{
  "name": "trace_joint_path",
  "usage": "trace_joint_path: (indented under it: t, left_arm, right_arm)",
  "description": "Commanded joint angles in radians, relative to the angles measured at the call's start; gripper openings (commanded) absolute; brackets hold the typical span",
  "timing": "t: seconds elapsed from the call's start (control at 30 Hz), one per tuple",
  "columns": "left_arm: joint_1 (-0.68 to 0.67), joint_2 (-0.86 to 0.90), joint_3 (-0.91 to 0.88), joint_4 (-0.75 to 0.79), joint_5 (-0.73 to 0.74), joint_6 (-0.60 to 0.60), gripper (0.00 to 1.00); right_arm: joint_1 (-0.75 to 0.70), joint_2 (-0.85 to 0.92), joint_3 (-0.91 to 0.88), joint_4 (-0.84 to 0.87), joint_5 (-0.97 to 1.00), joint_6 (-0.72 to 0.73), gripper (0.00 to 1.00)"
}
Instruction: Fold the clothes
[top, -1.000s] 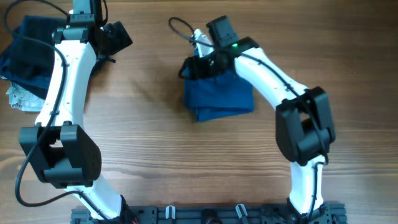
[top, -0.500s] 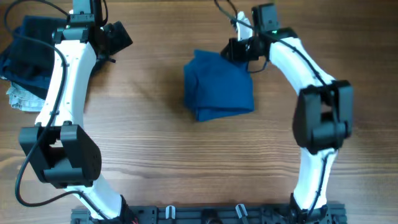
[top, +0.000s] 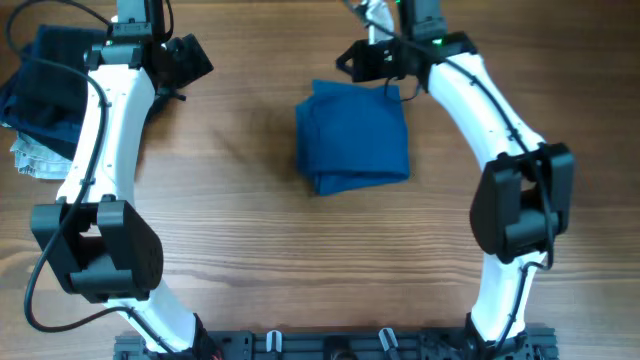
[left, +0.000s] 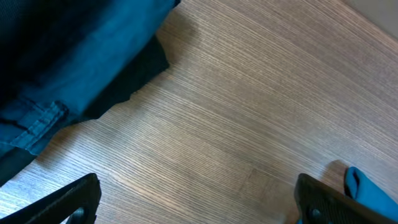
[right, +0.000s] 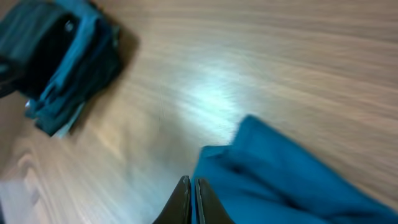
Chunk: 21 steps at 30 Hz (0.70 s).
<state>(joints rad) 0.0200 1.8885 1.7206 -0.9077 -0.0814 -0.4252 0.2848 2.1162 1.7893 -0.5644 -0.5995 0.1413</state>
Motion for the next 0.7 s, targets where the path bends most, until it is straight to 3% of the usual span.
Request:
trace_joint_path:
  t: [0.0,0.2,0.37,0.43,0.57,0.67]
  left_arm:
    - [0.003,0.005,0.002,0.003,-0.006,0.002,1.0]
    - [0.003,0.005,0.002,0.003,-0.006,0.002,1.0]
    - [0.003,0.005,0.002,0.003,-0.006,0.002,1.0]
    - [0.003,0.005,0.002,0.003,-0.006,0.002,1.0]
    - [0.003,0.005,0.002,0.003,-0.006,0.002,1.0]
    - [0.003,0.005,0.002,0.003,-0.006,0.002,1.0]
  right_arm:
    - [0.079,0.06,-0.017,-0.02,0.06,0.019,0.04]
    - [0.173,0.218,-0.017,0.007,0.263,0.063,0.04]
    - [0.174,0.242,0.0,0.028,0.238,0.064,0.04]
    - [0.172,0.179,0.021,0.017,0.118,-0.003,0.04]
    - [0.166,-0.028,0.021,-0.226,0.112,-0.039,0.04]
    - [0.166,-0.036,-0.006,-0.373,0.131,-0.067,0.04]
